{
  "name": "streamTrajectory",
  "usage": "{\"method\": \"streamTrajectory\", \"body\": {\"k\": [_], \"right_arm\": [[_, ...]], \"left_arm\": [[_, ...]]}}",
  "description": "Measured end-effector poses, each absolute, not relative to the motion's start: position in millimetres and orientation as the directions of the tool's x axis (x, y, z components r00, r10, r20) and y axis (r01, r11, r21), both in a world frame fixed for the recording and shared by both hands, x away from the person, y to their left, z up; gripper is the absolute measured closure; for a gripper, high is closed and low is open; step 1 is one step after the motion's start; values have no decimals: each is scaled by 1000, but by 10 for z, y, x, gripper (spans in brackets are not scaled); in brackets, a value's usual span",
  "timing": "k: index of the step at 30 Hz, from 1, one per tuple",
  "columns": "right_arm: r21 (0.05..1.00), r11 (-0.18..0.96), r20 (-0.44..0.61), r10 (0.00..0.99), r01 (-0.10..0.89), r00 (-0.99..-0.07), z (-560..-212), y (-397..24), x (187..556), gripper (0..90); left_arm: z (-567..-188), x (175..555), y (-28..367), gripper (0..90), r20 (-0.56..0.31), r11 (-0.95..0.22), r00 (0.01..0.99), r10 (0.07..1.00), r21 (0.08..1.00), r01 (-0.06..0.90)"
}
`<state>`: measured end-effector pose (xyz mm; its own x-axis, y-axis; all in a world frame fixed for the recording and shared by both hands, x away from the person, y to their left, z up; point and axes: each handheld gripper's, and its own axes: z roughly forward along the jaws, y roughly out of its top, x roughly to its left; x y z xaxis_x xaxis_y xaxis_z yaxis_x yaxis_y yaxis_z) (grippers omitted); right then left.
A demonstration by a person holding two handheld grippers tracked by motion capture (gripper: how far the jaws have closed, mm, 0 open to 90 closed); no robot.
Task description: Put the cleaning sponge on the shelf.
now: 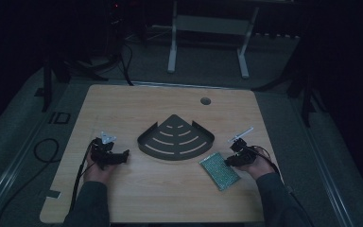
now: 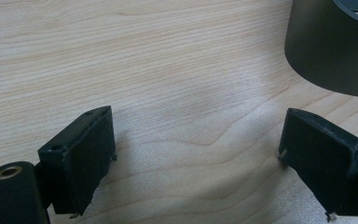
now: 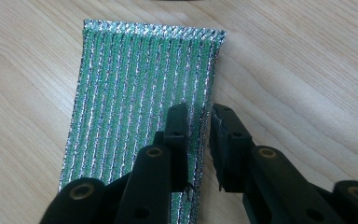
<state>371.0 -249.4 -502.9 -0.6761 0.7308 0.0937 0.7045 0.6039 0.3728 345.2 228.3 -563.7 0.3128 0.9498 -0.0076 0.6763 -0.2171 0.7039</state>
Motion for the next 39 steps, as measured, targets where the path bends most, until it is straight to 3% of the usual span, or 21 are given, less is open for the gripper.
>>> {"method": "streamTrajectory", "body": {"k": [17, 28, 39], "right_arm": [[332, 591, 153, 735, 735, -661, -5108, -2514, 3784, 752], [320, 564, 245, 727, 762, -641, -5160, -2584, 3852, 819], [303, 630, 156, 707, 715, -689, -5097, -2471, 3846, 894]], "left_arm": [[-5637, 3452, 2283, 108, -7, -217, 313, 950, 704, 676], [-5637, 3452, 2283, 108, -7, -218, 313, 950, 704, 676], [-5637, 3452, 2283, 108, -7, -217, 313, 950, 704, 676]]}}
